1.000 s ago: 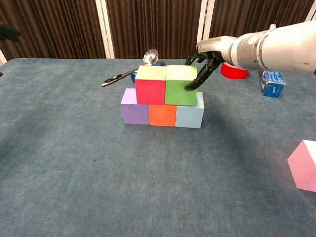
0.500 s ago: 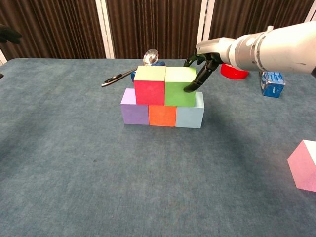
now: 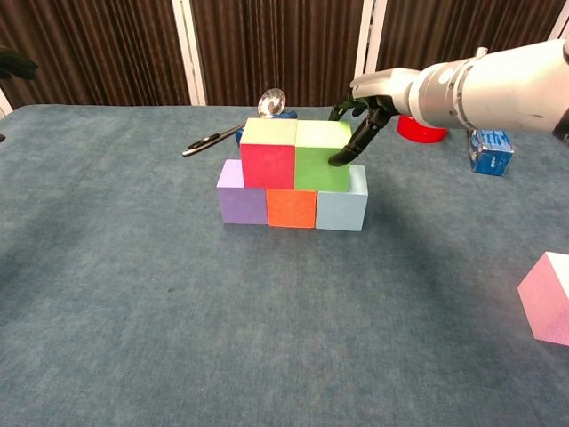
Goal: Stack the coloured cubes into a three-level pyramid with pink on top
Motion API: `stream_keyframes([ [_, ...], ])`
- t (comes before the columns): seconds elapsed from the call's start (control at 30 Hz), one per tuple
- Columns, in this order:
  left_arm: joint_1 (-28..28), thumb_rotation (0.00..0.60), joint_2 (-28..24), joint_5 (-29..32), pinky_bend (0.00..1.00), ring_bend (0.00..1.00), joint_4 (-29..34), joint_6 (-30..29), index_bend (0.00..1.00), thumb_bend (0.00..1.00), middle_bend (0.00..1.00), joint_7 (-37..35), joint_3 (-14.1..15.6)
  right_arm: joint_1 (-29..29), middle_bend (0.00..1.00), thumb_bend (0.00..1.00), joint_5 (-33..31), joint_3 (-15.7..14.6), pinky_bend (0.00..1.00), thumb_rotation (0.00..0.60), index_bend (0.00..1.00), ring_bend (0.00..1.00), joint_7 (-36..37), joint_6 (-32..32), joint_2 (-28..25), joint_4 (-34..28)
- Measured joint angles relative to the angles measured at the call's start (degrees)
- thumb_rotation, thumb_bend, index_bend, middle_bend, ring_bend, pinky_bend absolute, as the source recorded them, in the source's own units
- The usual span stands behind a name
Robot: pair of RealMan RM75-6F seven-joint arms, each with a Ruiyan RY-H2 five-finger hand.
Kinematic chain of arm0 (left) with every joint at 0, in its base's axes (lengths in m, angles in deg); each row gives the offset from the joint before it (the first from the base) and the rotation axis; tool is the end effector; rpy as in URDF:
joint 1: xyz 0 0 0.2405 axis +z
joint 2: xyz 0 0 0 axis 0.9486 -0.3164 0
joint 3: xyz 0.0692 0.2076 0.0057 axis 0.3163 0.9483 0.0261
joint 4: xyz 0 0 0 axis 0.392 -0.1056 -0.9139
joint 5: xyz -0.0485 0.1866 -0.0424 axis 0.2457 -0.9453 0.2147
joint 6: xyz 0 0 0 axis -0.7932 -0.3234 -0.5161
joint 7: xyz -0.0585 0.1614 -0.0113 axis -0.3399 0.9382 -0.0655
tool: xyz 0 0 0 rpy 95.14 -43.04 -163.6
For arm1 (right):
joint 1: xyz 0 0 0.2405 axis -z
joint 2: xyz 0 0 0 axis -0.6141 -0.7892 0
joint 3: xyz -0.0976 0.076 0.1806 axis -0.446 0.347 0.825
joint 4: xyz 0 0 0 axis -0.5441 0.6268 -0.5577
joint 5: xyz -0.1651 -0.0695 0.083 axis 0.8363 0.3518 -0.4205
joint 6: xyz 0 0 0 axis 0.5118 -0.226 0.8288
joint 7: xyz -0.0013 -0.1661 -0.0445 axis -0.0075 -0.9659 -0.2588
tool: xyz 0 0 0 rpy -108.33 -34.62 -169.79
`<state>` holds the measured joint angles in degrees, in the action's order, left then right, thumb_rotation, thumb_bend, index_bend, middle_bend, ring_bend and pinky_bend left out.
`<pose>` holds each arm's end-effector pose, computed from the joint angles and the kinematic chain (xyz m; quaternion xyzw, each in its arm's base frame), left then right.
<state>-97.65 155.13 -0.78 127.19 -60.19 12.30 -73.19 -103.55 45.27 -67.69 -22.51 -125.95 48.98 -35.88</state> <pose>-0.1990 0.3087 0.1210 -0.6517 -0.3824 -0.4436 0.4819 -0.0588 -0.3901 -0.0076 0.6879 -0.5166 0.3072 0.4068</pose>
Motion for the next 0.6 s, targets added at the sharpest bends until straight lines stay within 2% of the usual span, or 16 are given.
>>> stream_keyframes([
  [0.6,0.2,0.6,0.4,-0.1,0.11,0.1,-0.3,0.6,0.13,0.38,0.1,-0.2,-0.2,-0.2,0.16,0.36,-0.7,-0.5,0.03,0.6,0.33,0.0,-0.9,-0.3,0.3,0.0],
])
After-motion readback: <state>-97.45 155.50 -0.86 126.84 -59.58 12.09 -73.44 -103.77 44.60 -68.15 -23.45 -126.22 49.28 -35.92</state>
